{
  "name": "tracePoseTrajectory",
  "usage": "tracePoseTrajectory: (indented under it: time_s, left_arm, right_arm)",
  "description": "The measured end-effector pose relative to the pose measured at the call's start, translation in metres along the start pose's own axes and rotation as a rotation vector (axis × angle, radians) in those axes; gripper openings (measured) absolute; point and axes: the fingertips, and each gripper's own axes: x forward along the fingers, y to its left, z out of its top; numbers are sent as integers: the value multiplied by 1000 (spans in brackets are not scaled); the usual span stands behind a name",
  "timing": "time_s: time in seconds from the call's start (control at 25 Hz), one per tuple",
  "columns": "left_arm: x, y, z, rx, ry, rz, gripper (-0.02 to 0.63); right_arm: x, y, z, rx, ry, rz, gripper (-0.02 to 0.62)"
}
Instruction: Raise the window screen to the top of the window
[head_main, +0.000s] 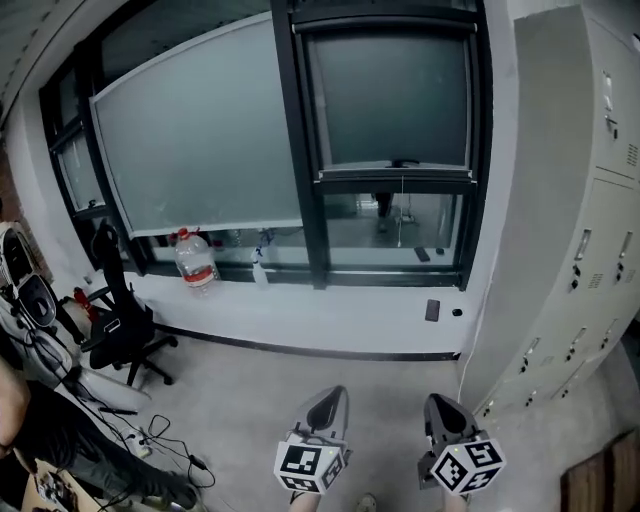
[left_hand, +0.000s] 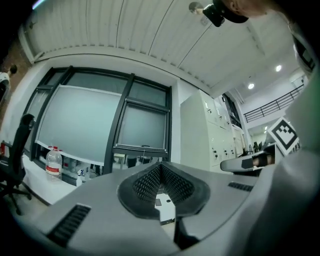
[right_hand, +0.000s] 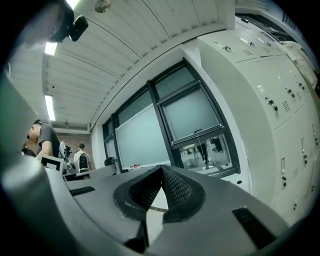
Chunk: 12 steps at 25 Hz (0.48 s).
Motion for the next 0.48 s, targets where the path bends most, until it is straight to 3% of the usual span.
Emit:
tracePoseTrajectory:
  time_s: [0.48]
  left_arm:
    - [162,75,1,-8,-8,21,3]
  right_arm:
    - [157,-72,38,-36,1,17,6]
